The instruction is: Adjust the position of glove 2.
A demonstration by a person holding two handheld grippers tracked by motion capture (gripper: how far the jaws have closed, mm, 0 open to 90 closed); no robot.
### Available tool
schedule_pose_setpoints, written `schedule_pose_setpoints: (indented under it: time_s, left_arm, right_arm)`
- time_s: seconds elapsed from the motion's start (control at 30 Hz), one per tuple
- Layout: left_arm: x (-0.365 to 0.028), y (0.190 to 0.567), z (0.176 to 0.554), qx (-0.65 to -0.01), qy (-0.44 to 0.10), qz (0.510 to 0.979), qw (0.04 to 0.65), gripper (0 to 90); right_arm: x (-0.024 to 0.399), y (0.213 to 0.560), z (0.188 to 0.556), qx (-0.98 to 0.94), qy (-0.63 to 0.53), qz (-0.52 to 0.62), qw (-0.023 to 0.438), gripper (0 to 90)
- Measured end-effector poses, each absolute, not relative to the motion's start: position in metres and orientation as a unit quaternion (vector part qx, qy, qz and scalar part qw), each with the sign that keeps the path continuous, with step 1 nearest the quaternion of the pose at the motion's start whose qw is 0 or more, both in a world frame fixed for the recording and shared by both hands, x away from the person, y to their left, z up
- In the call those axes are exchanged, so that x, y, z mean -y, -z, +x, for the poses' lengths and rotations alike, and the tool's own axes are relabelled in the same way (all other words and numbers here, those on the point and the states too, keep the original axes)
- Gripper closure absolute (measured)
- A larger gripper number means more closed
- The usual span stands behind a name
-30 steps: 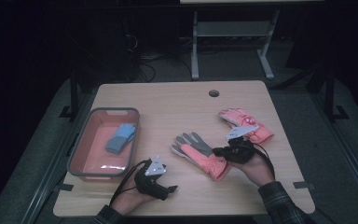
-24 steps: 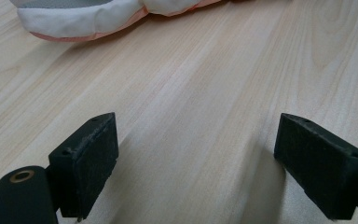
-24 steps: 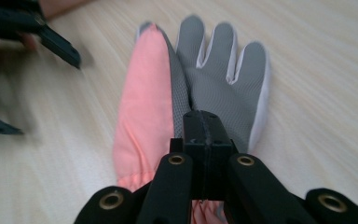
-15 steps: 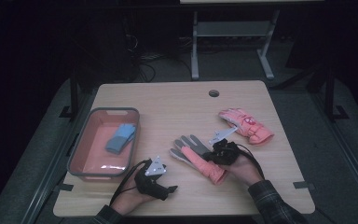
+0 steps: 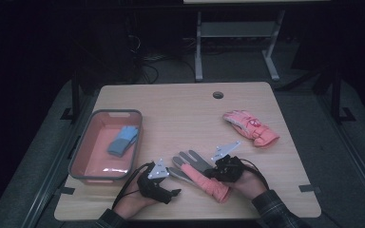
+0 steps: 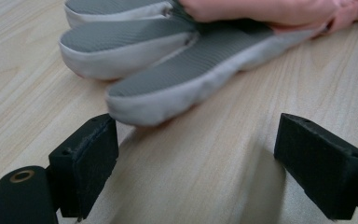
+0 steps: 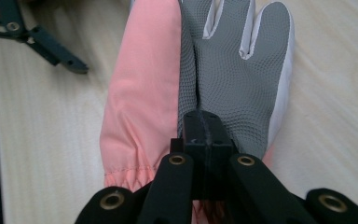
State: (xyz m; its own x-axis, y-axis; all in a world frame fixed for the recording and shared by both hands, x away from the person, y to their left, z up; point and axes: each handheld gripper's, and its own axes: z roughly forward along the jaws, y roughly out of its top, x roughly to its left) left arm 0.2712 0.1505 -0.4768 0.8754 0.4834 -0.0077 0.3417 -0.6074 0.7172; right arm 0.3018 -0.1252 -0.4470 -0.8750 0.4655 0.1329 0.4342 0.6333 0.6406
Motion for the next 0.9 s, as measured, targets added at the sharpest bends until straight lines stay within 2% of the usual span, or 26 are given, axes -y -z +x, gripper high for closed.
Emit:
schedule_pose_setpoints:
  time_s: [0.23,0.4,0.9]
  left_arm:
    - [-0.15,0.477,0.271,-0.233,-0.094,0.891,0.379,12.8]
    - [-0.15,0.477,0.271,-0.231,-0.095,0.891,0.378,12.8]
    - [-0.15,0.477,0.272,-0.229,-0.094,0.892,0.378,12.8]
  right_arm:
    - [0.121,0.447,0.29,-0.906,-0.348,0.242,0.019,89.9]
    - [0.128,0.434,0.293,-0.893,-0.376,0.247,0.023,89.8]
    - [0.196,0.41,0.352,-0.845,-0.412,0.333,0.079,90.0]
